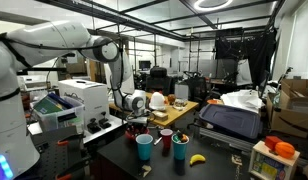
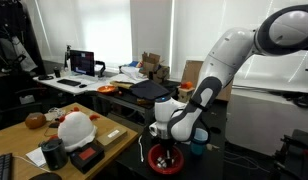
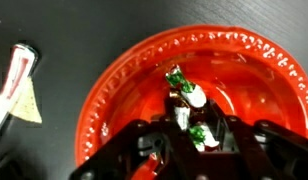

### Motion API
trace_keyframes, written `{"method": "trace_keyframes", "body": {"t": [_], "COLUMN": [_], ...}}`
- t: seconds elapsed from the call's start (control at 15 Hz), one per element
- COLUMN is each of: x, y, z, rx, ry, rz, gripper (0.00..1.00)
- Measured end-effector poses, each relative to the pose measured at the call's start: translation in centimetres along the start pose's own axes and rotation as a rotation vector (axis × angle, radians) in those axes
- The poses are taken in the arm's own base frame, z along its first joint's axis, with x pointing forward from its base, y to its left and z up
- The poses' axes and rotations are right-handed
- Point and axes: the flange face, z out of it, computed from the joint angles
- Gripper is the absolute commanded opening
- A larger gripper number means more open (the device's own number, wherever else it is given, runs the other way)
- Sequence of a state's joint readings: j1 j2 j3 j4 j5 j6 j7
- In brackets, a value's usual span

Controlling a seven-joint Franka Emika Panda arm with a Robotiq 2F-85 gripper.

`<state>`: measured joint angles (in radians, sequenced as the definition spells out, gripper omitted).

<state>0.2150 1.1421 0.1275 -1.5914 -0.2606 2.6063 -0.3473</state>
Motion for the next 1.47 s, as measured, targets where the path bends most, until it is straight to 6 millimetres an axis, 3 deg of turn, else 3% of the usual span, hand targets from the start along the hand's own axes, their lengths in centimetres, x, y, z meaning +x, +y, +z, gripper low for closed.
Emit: {"method": "trace_keyframes", "body": {"t": [0.13, 0.6, 1.47], "x": [0.0, 0.1, -1.1], "y": [0.1, 0.3, 1.0], "z": [0.0, -0.8, -7.8], "rx": [-0.001, -0.010, 0.002], "ry": [0.003, 0.022, 0.109], "rz": [0.001, 0.003, 0.038], "gripper": [0.00, 0.03, 0.03]}}
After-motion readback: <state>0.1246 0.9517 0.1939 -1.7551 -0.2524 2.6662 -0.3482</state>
